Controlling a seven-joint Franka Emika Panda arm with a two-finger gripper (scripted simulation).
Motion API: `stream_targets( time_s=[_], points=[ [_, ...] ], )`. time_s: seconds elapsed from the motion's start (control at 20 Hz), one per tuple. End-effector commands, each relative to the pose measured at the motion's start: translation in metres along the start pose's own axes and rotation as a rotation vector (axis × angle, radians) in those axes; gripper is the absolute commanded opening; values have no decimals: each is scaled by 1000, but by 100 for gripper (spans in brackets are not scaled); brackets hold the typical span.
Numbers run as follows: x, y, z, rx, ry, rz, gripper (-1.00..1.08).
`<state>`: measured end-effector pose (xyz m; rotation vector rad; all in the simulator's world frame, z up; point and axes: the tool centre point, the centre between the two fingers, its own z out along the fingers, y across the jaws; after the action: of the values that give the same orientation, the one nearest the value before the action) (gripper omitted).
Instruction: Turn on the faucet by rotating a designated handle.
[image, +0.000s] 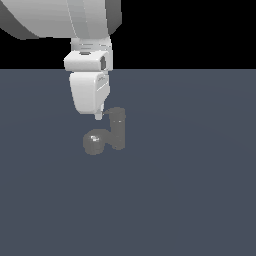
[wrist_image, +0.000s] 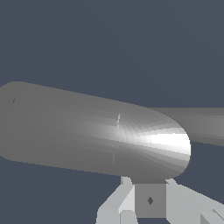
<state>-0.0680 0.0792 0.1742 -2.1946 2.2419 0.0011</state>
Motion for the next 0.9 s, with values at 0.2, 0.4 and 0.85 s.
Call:
stream_targets(
  time_s=[0.2, 0.4, 0.85],
  points=[
    [53, 7, 1, -2, 3, 35, -100],
    [40, 5, 0, 0, 1, 0, -100],
    [82, -16, 0, -1, 2, 17, -100]
  ],
)
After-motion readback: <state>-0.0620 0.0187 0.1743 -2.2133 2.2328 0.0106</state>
